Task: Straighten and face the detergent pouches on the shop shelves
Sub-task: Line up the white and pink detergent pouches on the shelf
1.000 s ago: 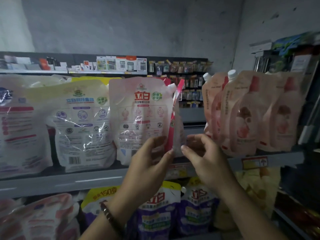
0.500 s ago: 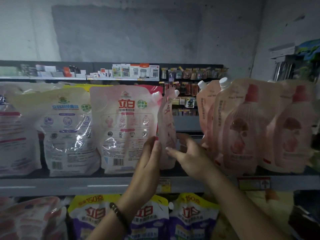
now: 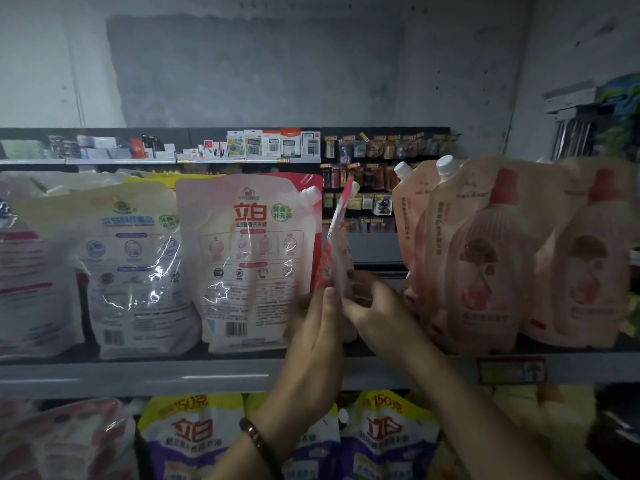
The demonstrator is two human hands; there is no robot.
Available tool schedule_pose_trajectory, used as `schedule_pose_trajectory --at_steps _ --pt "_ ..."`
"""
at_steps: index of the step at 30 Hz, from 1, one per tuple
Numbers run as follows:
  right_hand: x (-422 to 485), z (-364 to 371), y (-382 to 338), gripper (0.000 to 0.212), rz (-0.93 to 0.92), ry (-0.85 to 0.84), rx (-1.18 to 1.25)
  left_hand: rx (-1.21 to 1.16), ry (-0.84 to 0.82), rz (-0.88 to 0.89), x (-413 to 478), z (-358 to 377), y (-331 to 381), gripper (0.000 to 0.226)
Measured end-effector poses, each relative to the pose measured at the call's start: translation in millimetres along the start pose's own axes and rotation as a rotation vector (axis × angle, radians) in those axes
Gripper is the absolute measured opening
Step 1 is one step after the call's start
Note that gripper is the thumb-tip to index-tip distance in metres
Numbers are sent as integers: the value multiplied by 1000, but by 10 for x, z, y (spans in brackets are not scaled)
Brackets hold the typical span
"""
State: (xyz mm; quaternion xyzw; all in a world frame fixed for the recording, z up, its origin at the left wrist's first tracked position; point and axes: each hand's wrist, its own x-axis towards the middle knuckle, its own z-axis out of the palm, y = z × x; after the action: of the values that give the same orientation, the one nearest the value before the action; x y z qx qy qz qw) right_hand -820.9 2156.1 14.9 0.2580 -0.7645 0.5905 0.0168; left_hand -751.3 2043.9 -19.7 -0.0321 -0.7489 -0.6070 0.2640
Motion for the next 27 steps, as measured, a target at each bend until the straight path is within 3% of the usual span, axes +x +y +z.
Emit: schedule_pose_trajectory --at_steps 5,7,10,13,14,16,17,19,22,27 --pt "-22 -66 22 26 -8 104 -33 -1 -82 38 -35 89 34 69" --pt "-30 -91 -5 33 9 133 -47 -34 -104 32 -20 120 66 70" --pt "-17 -144 -5 56 2 187 -100 -104 -143 12 -86 182 147 54" --pt "2 -191 20 43 -24 255 -142 -181 -235 -89 137 232 18 38" --pt "12 -212 34 36 -31 276 -150 -228 -286 -125 183 206 -142 41" --pt "8 -255 24 29 -47 310 -202 -208 -296 -137 402 43 -360 79" --pt "6 -275 30 31 -46 331 -242 -180 -344 -89 304 -11 -229 79" --pt "25 -317 75 37 -30 382 -332 -13 -251 -129 169 83 112 53" --pt "33 -358 135 35 -43 433 -366 -1 -224 -77 62 -42 97 71" --pt "-66 -458 88 38 -38 423 -326 -66 -246 -172 441 -73 40 53"
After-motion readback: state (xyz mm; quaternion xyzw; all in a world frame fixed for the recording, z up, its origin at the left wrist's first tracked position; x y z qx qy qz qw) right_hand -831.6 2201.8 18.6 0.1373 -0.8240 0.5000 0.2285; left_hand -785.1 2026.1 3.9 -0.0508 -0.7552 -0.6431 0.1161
